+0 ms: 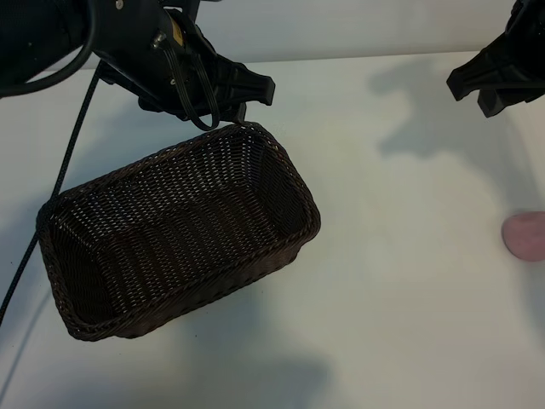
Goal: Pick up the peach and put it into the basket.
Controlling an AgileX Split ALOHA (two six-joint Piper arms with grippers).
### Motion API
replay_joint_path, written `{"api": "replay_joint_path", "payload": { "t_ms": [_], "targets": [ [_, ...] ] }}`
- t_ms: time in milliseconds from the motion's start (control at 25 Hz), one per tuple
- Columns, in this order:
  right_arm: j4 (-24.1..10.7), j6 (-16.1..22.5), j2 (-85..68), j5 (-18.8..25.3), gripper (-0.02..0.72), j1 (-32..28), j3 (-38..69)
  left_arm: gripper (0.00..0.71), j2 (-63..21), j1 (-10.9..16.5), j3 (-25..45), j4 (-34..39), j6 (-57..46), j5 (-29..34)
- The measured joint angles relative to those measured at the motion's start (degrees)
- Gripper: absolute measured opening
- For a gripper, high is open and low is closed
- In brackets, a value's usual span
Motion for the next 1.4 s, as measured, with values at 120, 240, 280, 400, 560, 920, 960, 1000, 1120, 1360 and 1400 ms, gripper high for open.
{"api": "replay_joint_path", "payload": {
  "t_ms": [120, 240, 280, 400, 560, 920, 960, 1000, 1120, 1360, 1400],
  "targets": [
    [0.0, -0.1, 0.0, 0.1, 0.421, 0.0, 0.0, 0.552, 0.0, 0.0, 0.0, 0.0, 0.0, 0.0],
    [0.0, -0.1, 0.0, 0.1, 0.421, 0.0, 0.0, 0.552, 0.0, 0.0, 0.0, 0.0, 0.0, 0.0],
    [0.0, -0.1, 0.0, 0.1, 0.421, 0.0, 0.0, 0.552, 0.0, 0.0, 0.0, 0.0, 0.0, 0.0],
    [0.0, -0.1, 0.0, 0.2, 0.421, 0.0, 0.0, 0.552, 0.0, 0.0, 0.0, 0.0, 0.0, 0.0],
    [0.0, -0.1, 0.0, 0.2, 0.421, 0.0, 0.0, 0.552, 0.0, 0.0, 0.0, 0.0, 0.0, 0.0],
    [0.0, 0.0, 0.0, 0.2, 0.421, 0.0, 0.0, 0.552, 0.0, 0.0, 0.0, 0.0, 0.0, 0.0],
    [0.0, 0.0, 0.0, 0.2, 0.421, 0.0, 0.0, 0.552, 0.0, 0.0, 0.0, 0.0, 0.0, -0.1],
    [0.0, 0.0, 0.0, 0.2, 0.421, 0.0, 0.0, 0.552, 0.0, 0.0, 0.0, 0.0, 0.0, -0.3],
    [0.0, 0.0, 0.0, 0.2, 0.420, 0.0, 0.0, 0.552, 0.0, 0.0, 0.0, 0.0, 0.0, -1.0],
    [0.0, -0.1, 0.0, 0.2, 0.420, 0.0, 0.0, 0.552, 0.0, 0.0, 0.0, 0.6, -0.6, 2.4],
    [0.0, -0.1, 0.0, 0.2, 0.420, 0.0, 0.0, 0.552, 0.0, 0.0, 0.0, 1.2, -1.4, 3.4]
  ]
}}
